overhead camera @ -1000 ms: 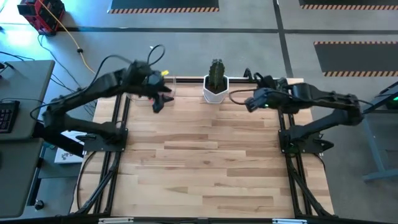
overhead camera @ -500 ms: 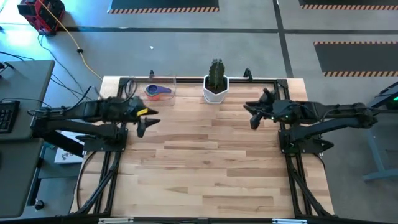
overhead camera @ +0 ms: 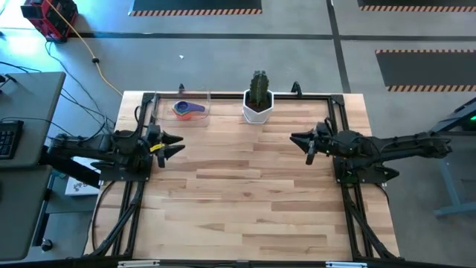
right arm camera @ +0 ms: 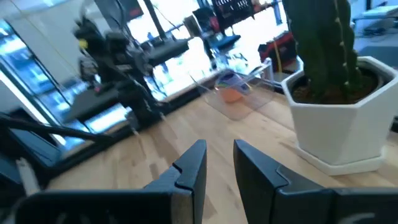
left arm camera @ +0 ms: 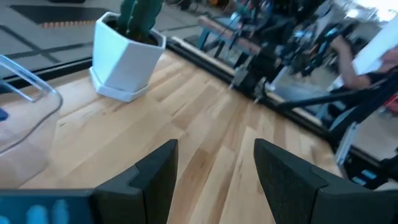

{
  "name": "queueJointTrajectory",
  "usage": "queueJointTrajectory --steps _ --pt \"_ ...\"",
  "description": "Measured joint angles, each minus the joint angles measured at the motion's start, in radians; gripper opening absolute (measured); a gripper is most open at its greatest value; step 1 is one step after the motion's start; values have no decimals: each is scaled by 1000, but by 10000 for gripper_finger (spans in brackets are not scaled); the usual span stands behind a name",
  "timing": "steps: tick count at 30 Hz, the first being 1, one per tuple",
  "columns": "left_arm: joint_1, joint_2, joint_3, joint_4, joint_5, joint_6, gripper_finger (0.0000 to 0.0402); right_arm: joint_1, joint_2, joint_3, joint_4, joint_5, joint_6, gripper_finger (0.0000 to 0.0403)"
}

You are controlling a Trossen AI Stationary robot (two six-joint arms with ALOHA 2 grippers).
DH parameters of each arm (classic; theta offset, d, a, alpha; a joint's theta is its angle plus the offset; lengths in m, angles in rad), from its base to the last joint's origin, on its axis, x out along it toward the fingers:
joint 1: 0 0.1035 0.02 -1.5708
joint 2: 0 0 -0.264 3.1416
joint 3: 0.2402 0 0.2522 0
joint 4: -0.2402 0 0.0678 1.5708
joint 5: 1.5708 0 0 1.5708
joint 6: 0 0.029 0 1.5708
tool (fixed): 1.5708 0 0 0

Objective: Nest measuring cups in basket
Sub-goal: Return to Home Position

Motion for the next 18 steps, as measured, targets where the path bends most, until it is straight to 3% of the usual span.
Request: queueJointTrajectory --steps 6,14,18 --pt "-13 -98 -111 73 2 1 200 0 -85 -154 244 -23 -5 73" --pt "-13 -131 -221 82 -17 -32 200 0 -174 -348 520 -25 14 73" --pt "-13 -130 -250 84 -3 -6 200 0 -203 -352 529 -33 8 73"
